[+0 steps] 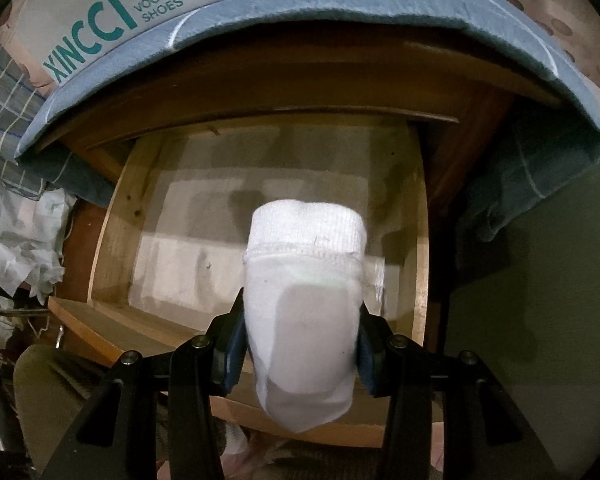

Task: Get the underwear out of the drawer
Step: 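Withdraw the open left tool from the box back over the drawer, then carry the white rolled sock with the right tool over the shoe box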

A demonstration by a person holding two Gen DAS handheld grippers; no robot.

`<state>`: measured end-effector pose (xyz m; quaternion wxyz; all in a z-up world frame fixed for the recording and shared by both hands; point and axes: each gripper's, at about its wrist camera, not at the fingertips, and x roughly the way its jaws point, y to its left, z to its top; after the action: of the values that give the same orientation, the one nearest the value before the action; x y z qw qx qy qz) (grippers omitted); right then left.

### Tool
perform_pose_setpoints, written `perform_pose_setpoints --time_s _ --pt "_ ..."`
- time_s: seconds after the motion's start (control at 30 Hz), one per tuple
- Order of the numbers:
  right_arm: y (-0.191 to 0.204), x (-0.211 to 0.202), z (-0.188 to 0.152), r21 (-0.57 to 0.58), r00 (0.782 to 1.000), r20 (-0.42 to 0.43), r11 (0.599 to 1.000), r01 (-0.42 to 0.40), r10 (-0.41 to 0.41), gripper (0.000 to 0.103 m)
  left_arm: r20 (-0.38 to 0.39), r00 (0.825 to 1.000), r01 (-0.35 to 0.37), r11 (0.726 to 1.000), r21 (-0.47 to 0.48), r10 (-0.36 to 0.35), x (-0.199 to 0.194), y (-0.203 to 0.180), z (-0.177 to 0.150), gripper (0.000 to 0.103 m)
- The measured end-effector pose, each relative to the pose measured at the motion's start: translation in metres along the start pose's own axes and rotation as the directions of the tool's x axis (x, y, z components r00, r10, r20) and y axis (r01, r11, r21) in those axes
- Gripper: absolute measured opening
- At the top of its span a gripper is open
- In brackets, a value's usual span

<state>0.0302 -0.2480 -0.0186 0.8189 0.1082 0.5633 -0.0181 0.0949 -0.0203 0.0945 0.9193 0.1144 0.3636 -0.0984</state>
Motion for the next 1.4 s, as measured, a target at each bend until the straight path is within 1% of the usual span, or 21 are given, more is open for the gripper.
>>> perform_pose_setpoints --time_s 0.1,0.17,0.3,0.43,0.53,0.63,0.7,0.83,1.03,1.23,1.4 --pt "0.0 -0.001 0.0 -0.005 1.0 0.003 1.0 0.006 -0.006 0.043 -0.036 0.999 0.0 1.0 -0.003 0.0 0.008 -0.006 -0.025 0.069" --pt "-0.001 -0.003 0.0 -0.002 1.0 0.011 1.0 0.006 -0.006 0.043 -0.064 0.998 0.012 1.0 -0.027 -0.014 0.013 -0.008 -0.043 0.069" --pt "-0.001 -0.008 -0.001 -0.002 0.999 0.037 1.0 -0.011 0.011 0.043 -0.086 0.996 0.012 0.999 -0.051 -0.016 0.018 -0.008 -0.06 0.069" --pt "-0.001 -0.017 -0.001 0.0 0.998 0.065 1.0 -0.02 0.02 0.043 -0.096 0.995 0.003 0.997 -0.074 -0.01 0.024 -0.002 -0.066 0.069" --pt "0.004 -0.026 0.0 -0.019 0.996 0.084 1.0 -0.009 0.011 0.043 -0.104 0.995 -0.008 0.996 -0.092 -0.002 0.03 0.005 -0.071 0.069" --pt "0.008 -0.041 0.004 -0.035 0.995 0.102 0.999 -0.018 0.022 0.043 -0.135 0.991 -0.008 0.994 -0.111 -0.007 0.037 0.009 -0.077 0.069" --pt "0.012 -0.055 0.009 -0.043 0.992 0.124 0.999 -0.029 0.034 0.043 -0.139 0.99 -0.009 0.992 -0.125 -0.008 0.039 0.012 -0.077 0.069" --pt "0.018 -0.09 0.025 -0.049 0.982 0.177 0.997 -0.066 0.074 0.043 -0.145 0.989 -0.024 0.993 -0.113 0.007 0.04 0.009 -0.079 0.069" --pt "0.028 -0.149 0.052 -0.088 0.959 0.261 0.992 -0.088 0.108 0.043 -0.15 0.988 -0.044 0.993 -0.111 0.027 0.042 0.01 -0.08 0.069" --pt "0.042 -0.191 0.083 -0.124 0.94 0.322 0.989 -0.076 0.113 0.043 -0.141 0.989 -0.057 0.992 -0.11 0.041 0.04 0.012 -0.082 0.069" --pt "0.053 -0.219 0.116 -0.144 0.924 0.366 0.988 -0.057 0.107 0.043 -0.148 0.989 -0.05 0.99 -0.134 0.03 0.043 0.017 -0.083 0.069"
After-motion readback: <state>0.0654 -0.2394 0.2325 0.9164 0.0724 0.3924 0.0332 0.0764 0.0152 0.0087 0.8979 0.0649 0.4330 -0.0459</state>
